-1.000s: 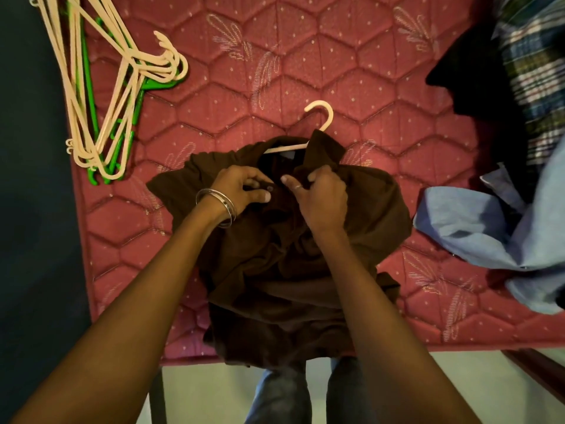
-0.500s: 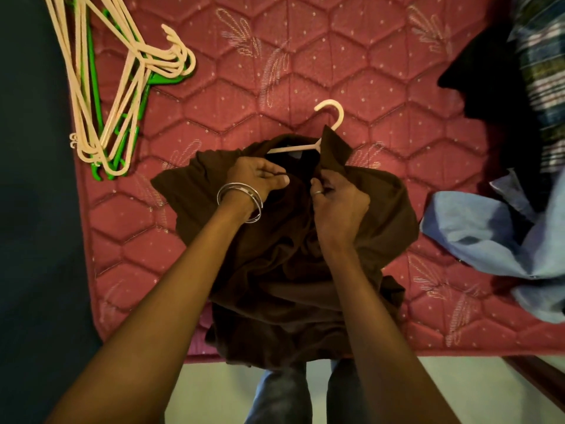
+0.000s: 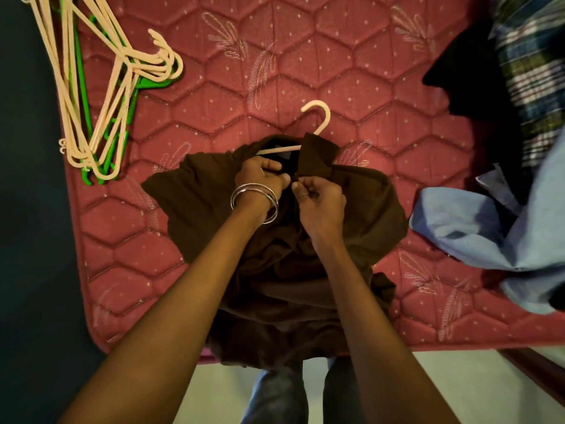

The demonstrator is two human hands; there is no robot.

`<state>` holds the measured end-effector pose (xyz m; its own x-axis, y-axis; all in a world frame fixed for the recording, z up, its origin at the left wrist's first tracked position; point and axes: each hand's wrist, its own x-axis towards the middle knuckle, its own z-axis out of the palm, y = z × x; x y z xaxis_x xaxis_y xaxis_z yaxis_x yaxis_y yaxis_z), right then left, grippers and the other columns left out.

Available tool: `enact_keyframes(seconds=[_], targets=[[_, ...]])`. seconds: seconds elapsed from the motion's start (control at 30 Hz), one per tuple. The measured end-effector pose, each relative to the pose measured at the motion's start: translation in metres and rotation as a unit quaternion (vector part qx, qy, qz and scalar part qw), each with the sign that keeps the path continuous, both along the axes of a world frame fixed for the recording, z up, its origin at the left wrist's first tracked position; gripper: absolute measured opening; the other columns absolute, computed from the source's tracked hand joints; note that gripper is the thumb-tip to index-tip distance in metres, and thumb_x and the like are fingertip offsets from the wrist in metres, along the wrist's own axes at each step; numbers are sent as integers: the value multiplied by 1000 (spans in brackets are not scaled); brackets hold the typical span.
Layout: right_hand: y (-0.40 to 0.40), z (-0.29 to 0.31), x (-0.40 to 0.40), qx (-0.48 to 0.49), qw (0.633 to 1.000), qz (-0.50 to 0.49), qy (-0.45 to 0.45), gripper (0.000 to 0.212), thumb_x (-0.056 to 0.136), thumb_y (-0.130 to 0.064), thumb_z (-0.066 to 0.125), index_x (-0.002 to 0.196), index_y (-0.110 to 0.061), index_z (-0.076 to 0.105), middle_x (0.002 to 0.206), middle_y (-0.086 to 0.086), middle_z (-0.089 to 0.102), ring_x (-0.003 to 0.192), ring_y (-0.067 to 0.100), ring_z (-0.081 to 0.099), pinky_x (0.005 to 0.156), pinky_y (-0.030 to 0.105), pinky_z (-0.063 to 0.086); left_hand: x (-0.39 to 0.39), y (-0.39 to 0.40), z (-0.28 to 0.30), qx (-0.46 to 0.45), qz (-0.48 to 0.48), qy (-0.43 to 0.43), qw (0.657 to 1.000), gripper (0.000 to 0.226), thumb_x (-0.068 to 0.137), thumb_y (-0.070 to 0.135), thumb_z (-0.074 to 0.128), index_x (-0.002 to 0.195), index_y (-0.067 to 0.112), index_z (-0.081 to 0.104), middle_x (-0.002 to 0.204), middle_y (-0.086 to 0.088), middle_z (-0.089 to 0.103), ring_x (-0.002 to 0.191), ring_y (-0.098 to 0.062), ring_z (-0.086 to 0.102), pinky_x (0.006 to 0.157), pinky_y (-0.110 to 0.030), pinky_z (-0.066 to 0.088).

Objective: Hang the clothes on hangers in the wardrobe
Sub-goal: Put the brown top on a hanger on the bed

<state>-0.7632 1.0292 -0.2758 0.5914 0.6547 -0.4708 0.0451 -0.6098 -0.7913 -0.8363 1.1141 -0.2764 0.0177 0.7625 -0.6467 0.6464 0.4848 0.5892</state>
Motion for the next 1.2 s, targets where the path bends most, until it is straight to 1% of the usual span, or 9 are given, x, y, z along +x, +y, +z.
enact_keyframes(seconds=[0.13, 0.2, 0.3, 0.37, 0.5, 0.7, 0.93, 1.03, 1.2], targets=[[-4, -1, -5, 25, 994, -74, 70, 8, 92, -17, 62, 92, -22, 69, 85, -9, 69, 82, 9, 67, 77, 34, 58, 9, -5, 3, 23, -9, 26, 999, 21, 78, 12, 74, 93, 15, 58, 72, 6, 57, 68, -10, 55, 68, -21, 45], [-3, 1, -4, 29, 991, -86, 93, 17, 92, -16, 62, 86, -31, 64, 82, -11, 68, 82, 10, 67, 78, 39, 59, 9, -6, 2, 15, -5, 22, 1000, 21, 78, 12, 74, 92, 16, 58, 73, 5, 58, 72, -11, 58, 69, -22, 46], [-2, 4, -1, 37, 989, -84, 119, 20, 93, -14, 60, 84, -32, 62, 82, -10, 65, 79, 8, 65, 75, 36, 60, 6, -5, -2, -16, 22, 11, 1000, 22, 77, 11, 74, 90, 17, 57, 80, -1, 64, 81, -18, 64, 78, -30, 54], [-2, 3, 0, 42, 986, -87, 135, 10, 94, -13, 59, 94, -21, 65, 87, -6, 65, 80, 9, 65, 73, 31, 59, 5, -4, -3, -39, 44, 0, 998, 23, 77, 10, 75, 89, 17, 57, 90, -5, 66, 86, -22, 66, 83, -35, 54], [-5, 0, 0, 49, 982, -86, 161, 17, 96, -11, 55, 109, -6, 65, 91, 2, 65, 79, 7, 63, 73, 30, 59, 6, 0, -2, -40, 44, 16, 998, 27, 74, 12, 77, 90, 17, 56, 101, -9, 66, 89, -24, 64, 81, -34, 54], [-2, -5, 6, 47, 986, -49, 151, 19, 97, -7, 53, 110, -6, 67, 86, 3, 66, 77, 8, 64, 71, 30, 59, 6, -3, -2, -40, 21, 8, 999, 26, 75, 8, 74, 77, 21, 52, 102, -12, 66, 92, -27, 64, 85, -37, 54], [-6, -10, 13, 73, 990, -33, 113, 16, 88, -7, 66, 103, -3, 69, 86, 2, 70, 78, 14, 70, 68, 29, 60, 0, 1, -4, -72, -2, -45, 996, 30, 79, 1, 70, 77, 22, 49, 74, 2, 59, 83, -20, 61, 88, -37, 52], [-8, -13, 9, 68, 990, -40, 121, 15, 88, -8, 66, 101, -2, 70, 87, 1, 70, 82, 14, 70, 71, 30, 60, -2, 1, -3, -63, -7, -39, 997, 31, 77, 3, 74, 76, 23, 50, 76, 1, 63, 85, -21, 64, 87, -36, 53], [-8, -11, 9, 54, 994, 31, 85, 26, 79, -19, 77, 102, -8, 70, 89, -1, 71, 82, 14, 69, 74, 28, 59, -4, 2, -4, -73, 10, -36, 997, 27, 73, 7, 76, 77, 22, 54, 94, -13, 69, 91, -26, 67, 86, -38, 54]])
